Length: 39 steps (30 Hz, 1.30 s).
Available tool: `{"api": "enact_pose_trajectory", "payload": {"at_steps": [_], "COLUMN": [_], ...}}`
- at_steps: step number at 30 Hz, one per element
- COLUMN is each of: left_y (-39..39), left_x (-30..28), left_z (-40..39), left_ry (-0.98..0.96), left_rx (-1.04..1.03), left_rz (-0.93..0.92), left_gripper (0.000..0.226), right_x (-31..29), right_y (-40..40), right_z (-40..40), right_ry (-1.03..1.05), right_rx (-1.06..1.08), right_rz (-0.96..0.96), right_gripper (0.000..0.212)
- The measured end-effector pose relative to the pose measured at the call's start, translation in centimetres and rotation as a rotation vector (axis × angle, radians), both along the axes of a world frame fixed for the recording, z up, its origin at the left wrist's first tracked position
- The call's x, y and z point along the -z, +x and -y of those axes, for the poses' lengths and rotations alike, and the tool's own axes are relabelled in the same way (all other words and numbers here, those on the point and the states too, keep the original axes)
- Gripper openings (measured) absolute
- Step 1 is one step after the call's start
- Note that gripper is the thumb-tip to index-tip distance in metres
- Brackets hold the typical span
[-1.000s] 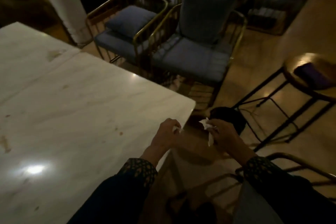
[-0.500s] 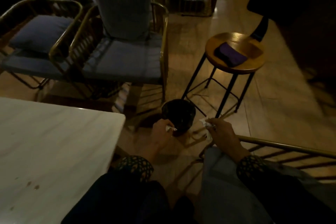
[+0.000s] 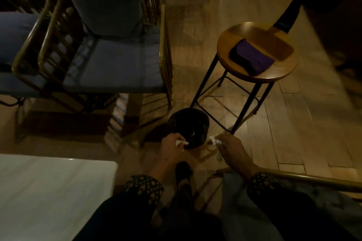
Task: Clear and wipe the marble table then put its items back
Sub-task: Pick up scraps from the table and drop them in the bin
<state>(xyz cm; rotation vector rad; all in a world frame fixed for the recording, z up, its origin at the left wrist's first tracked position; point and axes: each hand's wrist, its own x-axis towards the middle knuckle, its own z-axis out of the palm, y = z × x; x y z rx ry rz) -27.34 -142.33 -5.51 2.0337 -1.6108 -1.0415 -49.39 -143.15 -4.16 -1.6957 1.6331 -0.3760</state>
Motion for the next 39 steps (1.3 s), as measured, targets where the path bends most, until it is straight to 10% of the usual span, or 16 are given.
{"api": "enact_pose_trajectory", "payload": {"at_steps": [12, 21, 39], "left_y": [2.5, 2.4, 10.9], "left_x": [12.9, 21.6, -3.4], "left_z": [16.8, 18.7, 12.5], "left_ry": [0.126, 0.189, -0.052], "left_rx": [-0.079, -0.081, -0.496], "left_rz": [-0.089, -0.220, 0.008], "left_gripper": [0.010, 0.053, 0.044], "right_x": [14.7, 23.9, -0.3], "right_y": [5.3, 6.8, 19.0], "right_z": [17.0, 21.2, 23.2], "right_ry": [0.172, 0.264, -0.024], "right_rx": [0.011, -0.225, -0.706], "right_rz": [-0.040, 0.000, 0.018], "right_gripper": [0.023, 0.045, 0.042]}}
